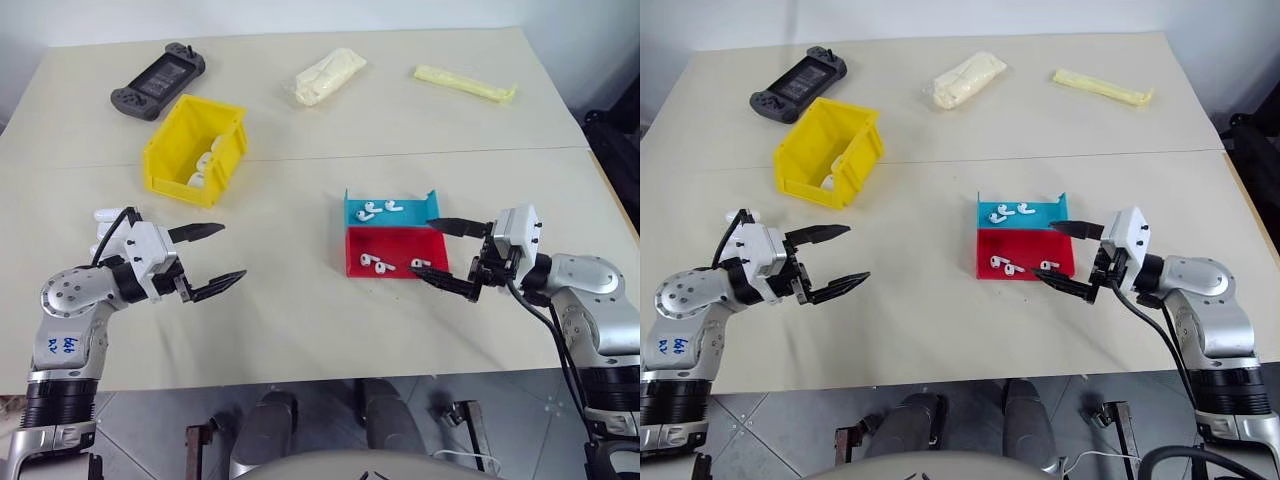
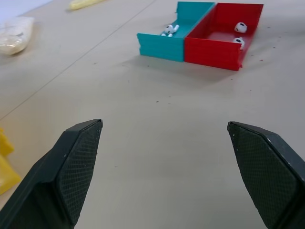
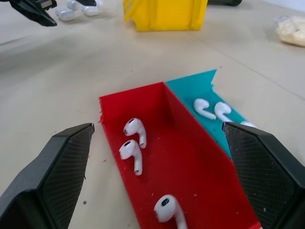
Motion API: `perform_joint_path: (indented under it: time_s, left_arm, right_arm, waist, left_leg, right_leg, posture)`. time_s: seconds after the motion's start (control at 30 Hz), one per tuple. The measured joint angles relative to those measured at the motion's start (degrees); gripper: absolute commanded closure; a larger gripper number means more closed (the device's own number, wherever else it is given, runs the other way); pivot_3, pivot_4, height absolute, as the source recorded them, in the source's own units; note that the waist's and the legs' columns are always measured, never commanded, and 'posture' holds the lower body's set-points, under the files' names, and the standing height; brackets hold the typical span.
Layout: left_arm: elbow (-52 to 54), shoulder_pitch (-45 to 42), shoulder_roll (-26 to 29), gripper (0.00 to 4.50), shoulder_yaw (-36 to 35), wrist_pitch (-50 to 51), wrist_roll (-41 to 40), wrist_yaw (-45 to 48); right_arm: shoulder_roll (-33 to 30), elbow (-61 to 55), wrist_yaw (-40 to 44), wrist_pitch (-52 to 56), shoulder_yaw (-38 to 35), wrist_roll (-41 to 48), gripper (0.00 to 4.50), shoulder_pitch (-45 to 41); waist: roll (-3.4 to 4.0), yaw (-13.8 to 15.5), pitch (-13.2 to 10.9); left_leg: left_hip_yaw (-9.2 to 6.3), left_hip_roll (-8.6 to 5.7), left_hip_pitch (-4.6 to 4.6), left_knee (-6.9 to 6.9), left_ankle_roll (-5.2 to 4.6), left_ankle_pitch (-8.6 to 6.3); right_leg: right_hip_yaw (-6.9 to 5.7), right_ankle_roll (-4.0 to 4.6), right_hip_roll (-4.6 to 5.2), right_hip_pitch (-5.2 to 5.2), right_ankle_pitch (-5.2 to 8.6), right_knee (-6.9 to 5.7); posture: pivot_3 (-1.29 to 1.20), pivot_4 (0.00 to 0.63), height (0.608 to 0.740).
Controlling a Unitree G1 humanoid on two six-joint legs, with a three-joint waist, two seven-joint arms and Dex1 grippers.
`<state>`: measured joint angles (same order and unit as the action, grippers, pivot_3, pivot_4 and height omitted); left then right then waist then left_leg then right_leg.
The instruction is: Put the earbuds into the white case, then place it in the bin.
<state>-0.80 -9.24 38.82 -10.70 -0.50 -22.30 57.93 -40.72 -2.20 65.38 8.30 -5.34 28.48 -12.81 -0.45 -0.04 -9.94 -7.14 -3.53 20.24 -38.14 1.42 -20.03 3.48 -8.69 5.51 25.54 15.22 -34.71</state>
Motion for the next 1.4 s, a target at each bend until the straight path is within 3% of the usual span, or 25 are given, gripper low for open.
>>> perform_joint_path:
  time_s: [0.23,0.5,0.67,0.8,0.9,1.07,1.2,1.3,1.4]
  left_arm:
    - [4.6,5.4,-1.5,0.03,-5.8,3.6,-1.1,-8.9]
    - [16.7,26.2,-12.2,0.03,-24.5,12.0,-2.2,-29.3]
    - [19.9,32.3,-16.5,0.03,-27.5,16.1,-2.2,-36.4]
    - [21.0,29.3,-16.4,0.03,-28.1,23.2,-3.8,-42.1]
    - [24.5,25.9,-13.3,0.03,-27.5,31.6,-6.6,-44.6]
    - [28.3,15.2,-6.3,0.03,-27.0,56.8,-11.4,-53.2]
    - [29.1,5.5,-4.4,0.03,-27.3,78.5,-11.2,-59.5]
    - [28.8,-0.9,-4.3,0.03,-28.3,89.0,-9.5,-61.6]
    - [27.3,-4.1,-3.7,0.03,-28.5,92.2,-8.4,-62.1]
  right_arm:
    - [1.5,-0.2,2.4,-2.0,0.7,0.0,0.00,-0.4]
    - [10.0,-6.6,2.1,-4.7,5.6,0.1,0.00,-4.7]
    - [12.4,-9.0,1.3,-6.1,7.7,-0.1,0.00,-6.8]
    - [12.5,-9.6,1.3,-6.9,9.1,-0.4,0.00,-7.4]
    - [11.6,-10.0,1.2,-6.6,9.1,-0.4,0.00,-7.2]
    - [9.6,-10.0,1.1,-5.5,8.7,-0.3,0.00,-6.9]
    - [9.5,-10.0,0.7,-4.6,8.5,-0.1,0.00,-6.7]
    - [9.3,-10.5,0.6,-4.2,8.5,-0.1,0.00,-6.2]
    - [9.3,-11.2,0.3,-3.8,8.5,0.0,0.00,-5.8]
  waist:
    - [0.00,-0.2,0.0]
    - [-0.01,-0.2,0.0]
    - [-0.09,1.4,0.0]
    - [-0.11,1.6,0.1]
    - [-0.11,1.3,0.1]
    - [-0.10,1.2,0.1]
    - [-0.10,0.5,0.1]
    - [-0.11,0.0,0.1]
    - [-0.10,-0.3,0.1]
  left_leg:
    - [-0.07,0.09,-0.02,0.03,0.02,-0.02]
    - [-0.11,0.17,-0.06,-0.02,-0.01,-0.12]
    - [-0.01,0.06,-0.06,-0.12,-0.03,-0.13]
    - [-0.03,0.06,-0.06,-0.10,0.01,-0.11]
    - [-0.07,0.08,-0.07,-0.07,0.02,-0.12]
    - [-0.12,0.10,-0.08,-0.05,0.02,-0.12]
    - [-0.14,0.07,-0.08,-0.04,0.03,-0.11]
    - [-0.15,0.06,-0.07,-0.03,0.05,-0.11]
    - [-0.14,0.07,-0.12,0.00,0.09,-0.12]
  right_leg:
    - [0.06,0.00,-0.05,0.03,0.00,-0.02]
    - [0.16,0.00,-0.10,0.03,0.00,0.11]
    - [-0.05,0.03,-0.04,-0.11,-0.01,0.25]
    - [-0.11,0.07,-0.05,-0.12,-0.02,0.20]
    - [-0.07,0.07,-0.07,-0.08,-0.02,0.20]
    - [-0.05,0.07,-0.11,-0.05,-0.02,-0.08]
    - [-0.03,0.07,-0.14,0.04,-0.02,-0.12]
    - [-0.06,0.07,-0.14,0.06,-0.02,-0.11]
    - [-0.03,0.08,-0.14,0.08,-0.02,-0.12]
  posture:
    - [0.00,0.150,0.740]
    - [0.00,0.150,0.740]
    - [0.00,0.150,0.740]
    - [0.00,0.150,0.740]
    - [0.00,0.150,0.740]
    - [0.00,0.150,0.740]
    - [0.00,0.150,0.740]
    - [0.00,0.150,0.740]
    - [0.00,0.150,0.740]
